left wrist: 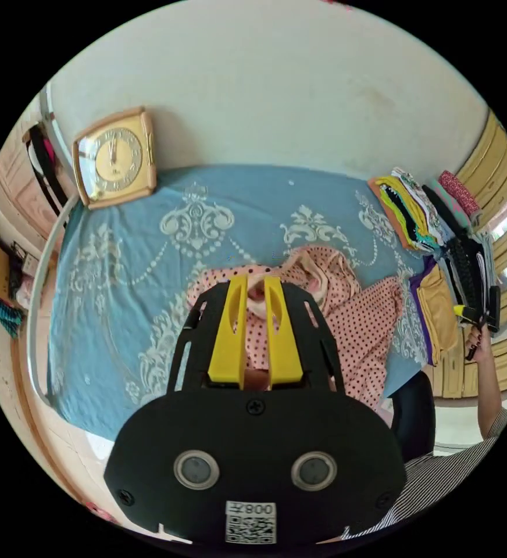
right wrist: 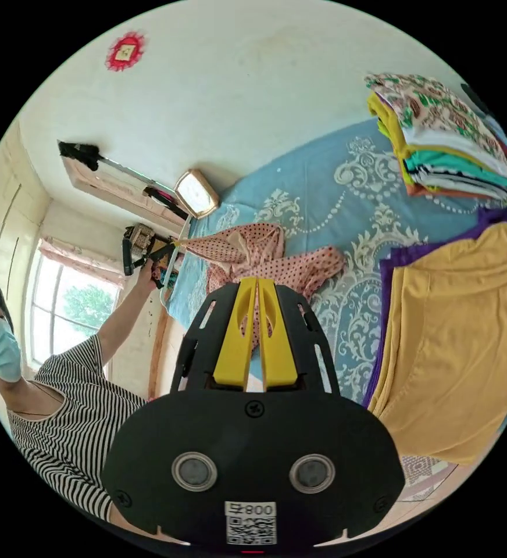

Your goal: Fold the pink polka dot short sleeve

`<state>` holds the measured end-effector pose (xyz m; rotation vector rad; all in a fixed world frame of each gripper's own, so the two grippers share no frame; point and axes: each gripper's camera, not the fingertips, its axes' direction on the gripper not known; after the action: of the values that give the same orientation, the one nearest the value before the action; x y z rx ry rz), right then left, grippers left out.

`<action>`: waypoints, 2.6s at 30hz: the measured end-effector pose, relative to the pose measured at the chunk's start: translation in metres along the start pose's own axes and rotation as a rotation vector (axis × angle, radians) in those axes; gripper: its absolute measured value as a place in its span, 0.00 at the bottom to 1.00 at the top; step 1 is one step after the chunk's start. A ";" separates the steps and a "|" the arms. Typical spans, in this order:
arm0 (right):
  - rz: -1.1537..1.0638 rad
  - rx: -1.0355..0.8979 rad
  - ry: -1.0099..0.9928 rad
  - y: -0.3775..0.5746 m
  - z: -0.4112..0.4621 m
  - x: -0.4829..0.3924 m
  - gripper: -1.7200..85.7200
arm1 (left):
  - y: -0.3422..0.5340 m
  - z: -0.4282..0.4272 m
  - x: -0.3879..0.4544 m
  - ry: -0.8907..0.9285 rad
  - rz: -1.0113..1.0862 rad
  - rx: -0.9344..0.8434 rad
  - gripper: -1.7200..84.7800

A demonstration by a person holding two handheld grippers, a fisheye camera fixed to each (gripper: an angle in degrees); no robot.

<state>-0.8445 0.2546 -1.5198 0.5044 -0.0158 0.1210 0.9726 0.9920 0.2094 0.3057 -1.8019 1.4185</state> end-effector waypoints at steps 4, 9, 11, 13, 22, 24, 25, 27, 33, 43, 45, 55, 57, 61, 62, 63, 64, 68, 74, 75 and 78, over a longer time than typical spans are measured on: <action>0.116 -0.071 -0.029 0.063 0.077 0.063 0.02 | 0.091 0.074 -0.013 0.227 -0.087 -0.095 0.09; 0.103 -0.085 0.075 0.072 0.145 0.081 0.04 | 0.178 0.127 0.006 0.494 -0.245 -0.155 0.12; 0.097 -0.095 0.134 0.066 0.170 0.085 0.06 | 0.206 0.154 0.020 0.570 -0.302 -0.209 0.13; 0.110 -0.109 0.195 0.055 0.201 0.092 0.08 | 0.219 0.175 0.026 0.654 -0.359 -0.230 0.14; 0.124 -0.130 0.298 0.051 0.286 0.120 0.09 | 0.247 0.269 0.039 0.729 -0.431 -0.288 0.14; 0.128 -0.146 0.301 0.056 0.303 0.127 0.10 | 0.252 0.287 0.040 0.752 -0.452 -0.299 0.14; 0.134 -0.159 0.305 0.060 0.315 0.131 0.10 | 0.256 0.297 0.040 0.763 -0.470 -0.300 0.13; 0.144 -0.175 0.303 0.066 0.332 0.136 0.10 | 0.261 0.308 0.040 0.747 -0.466 -0.294 0.12; 0.162 -0.236 0.318 0.097 0.381 0.145 0.09 | 0.277 0.334 0.035 0.764 -0.473 -0.296 0.12; 0.177 -0.231 0.299 0.145 0.402 0.145 0.04 | 0.314 0.373 0.029 0.795 -0.543 -0.300 0.07; 0.175 -0.233 0.290 0.153 0.404 0.144 0.03 | 0.323 0.378 0.024 0.812 -0.569 -0.300 0.05; 0.154 -0.177 0.059 0.239 0.348 0.107 0.02 | 0.358 0.329 -0.022 0.934 -0.550 -0.118 0.03; 0.125 -0.167 0.011 0.266 0.326 0.091 0.02 | 0.367 0.312 -0.035 0.935 -0.536 -0.084 0.03; 0.084 -0.161 -0.108 0.335 0.279 0.054 0.02 | 0.395 0.273 -0.065 0.957 -0.524 -0.013 0.03; 0.083 -0.161 -0.118 0.346 0.273 0.049 0.02 | 0.404 0.262 -0.074 0.953 -0.528 0.006 0.03; 0.085 -0.155 -0.138 0.368 0.262 0.041 0.02 | 0.409 0.256 -0.078 0.951 -0.530 0.015 0.03; 0.095 -0.156 -0.171 0.389 0.255 0.036 0.02 | 0.419 0.247 -0.087 0.949 -0.537 0.034 0.03; 0.151 -0.180 -0.210 0.439 0.250 0.028 0.02 | 0.446 0.228 -0.114 0.920 -0.582 0.067 0.03; 0.168 -0.285 -0.210 0.458 0.264 0.016 0.02 | 0.460 0.215 -0.140 0.894 -0.585 0.066 0.03; 0.161 -0.321 -0.197 0.459 0.267 0.011 0.02 | 0.461 0.215 -0.143 0.894 -0.591 0.064 0.03; 0.152 -0.405 -0.194 0.466 0.275 -0.001 0.02 | 0.470 0.208 -0.156 0.886 -0.614 0.074 0.03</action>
<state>-0.8966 0.5265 -1.0550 0.1081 -0.2640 0.2116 0.6894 0.9218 -0.2410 0.1916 -0.8281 0.9415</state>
